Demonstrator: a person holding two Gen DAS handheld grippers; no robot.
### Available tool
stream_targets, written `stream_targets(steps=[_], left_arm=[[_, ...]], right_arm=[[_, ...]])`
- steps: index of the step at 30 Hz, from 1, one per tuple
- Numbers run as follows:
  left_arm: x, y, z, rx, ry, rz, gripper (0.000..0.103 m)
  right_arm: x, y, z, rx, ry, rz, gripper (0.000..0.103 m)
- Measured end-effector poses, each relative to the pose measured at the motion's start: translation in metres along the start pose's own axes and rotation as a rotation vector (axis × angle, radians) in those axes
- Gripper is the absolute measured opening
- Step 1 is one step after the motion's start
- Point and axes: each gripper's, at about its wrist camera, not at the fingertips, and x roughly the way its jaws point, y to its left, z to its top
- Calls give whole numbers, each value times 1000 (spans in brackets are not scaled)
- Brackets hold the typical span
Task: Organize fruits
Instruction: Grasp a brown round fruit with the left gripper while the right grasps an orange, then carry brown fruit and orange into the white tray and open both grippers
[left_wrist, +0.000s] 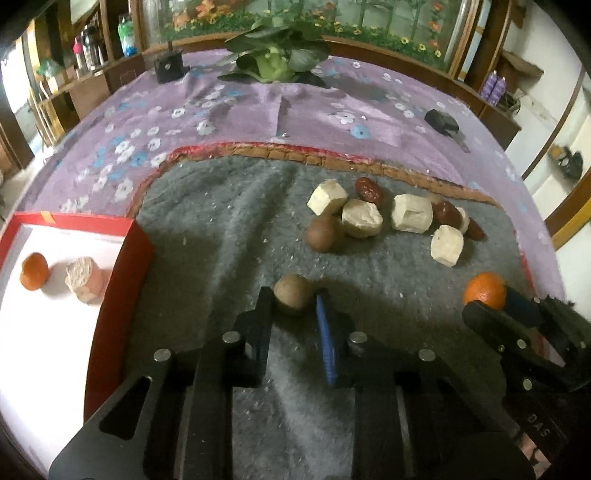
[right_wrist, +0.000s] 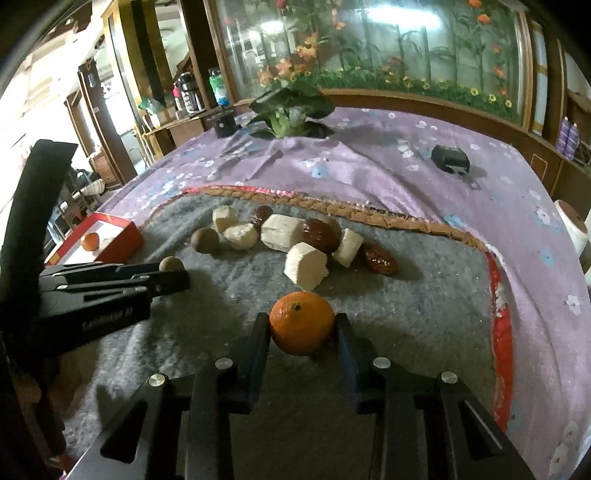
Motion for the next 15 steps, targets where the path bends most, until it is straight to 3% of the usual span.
stream_targets(steps=[8, 15], left_arm=[[-40, 13, -12, 6, -56, -12, 22], [-78, 29, -20, 6, -116, 17, 22]], right_arm=[[-16, 15, -4, 13, -21, 34, 34], [-24, 50, 1, -35, -39, 83, 34]])
